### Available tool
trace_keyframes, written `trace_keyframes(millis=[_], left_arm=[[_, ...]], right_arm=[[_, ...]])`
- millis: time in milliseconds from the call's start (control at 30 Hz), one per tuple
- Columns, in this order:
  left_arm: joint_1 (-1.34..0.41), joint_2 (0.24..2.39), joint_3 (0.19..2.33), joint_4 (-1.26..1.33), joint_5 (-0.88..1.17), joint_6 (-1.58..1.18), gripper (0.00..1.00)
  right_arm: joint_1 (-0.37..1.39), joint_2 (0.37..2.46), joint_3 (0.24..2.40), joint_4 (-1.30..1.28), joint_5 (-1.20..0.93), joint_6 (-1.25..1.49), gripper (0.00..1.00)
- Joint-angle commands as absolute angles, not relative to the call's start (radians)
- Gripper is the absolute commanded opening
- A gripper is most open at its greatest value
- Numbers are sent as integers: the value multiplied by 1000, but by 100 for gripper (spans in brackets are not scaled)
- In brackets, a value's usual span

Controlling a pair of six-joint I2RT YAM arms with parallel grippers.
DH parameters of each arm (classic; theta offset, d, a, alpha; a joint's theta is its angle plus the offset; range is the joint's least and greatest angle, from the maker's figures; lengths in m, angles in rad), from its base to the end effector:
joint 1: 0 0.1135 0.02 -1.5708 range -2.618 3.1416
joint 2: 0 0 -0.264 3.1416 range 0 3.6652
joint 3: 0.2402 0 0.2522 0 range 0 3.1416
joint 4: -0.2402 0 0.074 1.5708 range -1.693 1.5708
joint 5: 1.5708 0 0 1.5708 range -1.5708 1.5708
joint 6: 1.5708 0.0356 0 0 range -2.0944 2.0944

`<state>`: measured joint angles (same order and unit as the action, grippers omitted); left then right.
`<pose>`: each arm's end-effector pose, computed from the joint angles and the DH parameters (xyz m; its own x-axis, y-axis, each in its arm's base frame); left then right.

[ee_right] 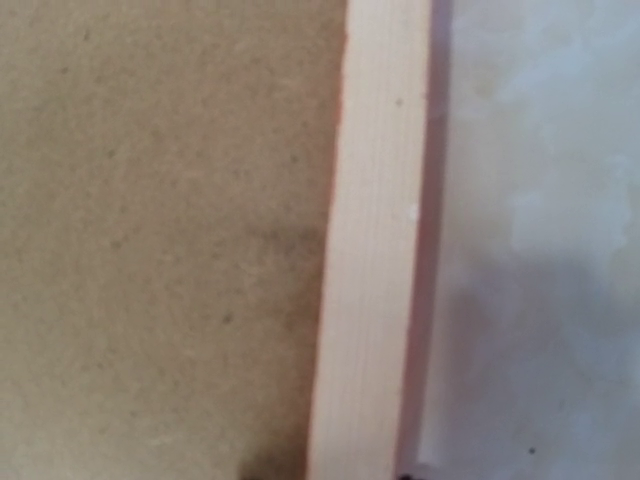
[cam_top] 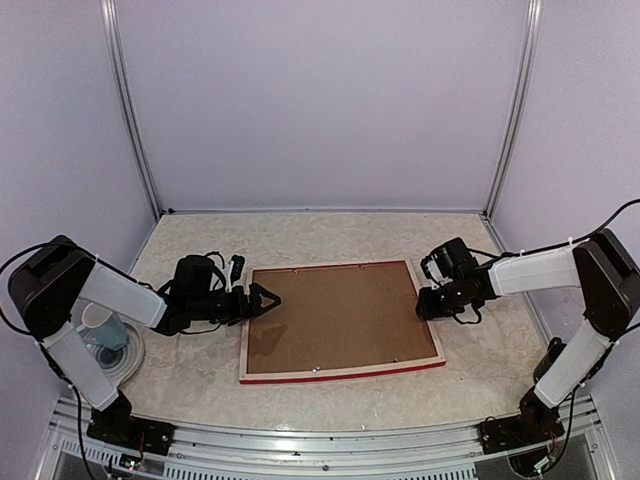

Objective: Put the photo into the frame
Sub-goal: Press the fastener onto the backboard.

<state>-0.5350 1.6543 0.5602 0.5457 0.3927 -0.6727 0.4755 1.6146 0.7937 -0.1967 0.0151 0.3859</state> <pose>0.2502 -0.1641 0.1307 -0.8193 -0.1836 -0.5431 0.3087 0.6570 -0.6878 0.2670 0.1369 0.1456 -0.8705 -0.0249 -0.4916 -0.1328 0.9736 0.1859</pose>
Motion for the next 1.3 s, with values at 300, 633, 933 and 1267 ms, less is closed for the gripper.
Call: trace_keyframes(millis=[300,633,933,1267], left_arm=[[-511,1655,546,437,341,-676,99],[-508,1655,549,419,322,-679,99],[-505,1652,548,391,276,-688,99],[-498,1633,534,360,206,-721,99]], right_arm=[[469,1640,818,-317,82,420,28],[503,1703,876,-428,142,400,42],[513,1713,892,-497,149,454,41],[540,1672,885,-534,133,572,43]])
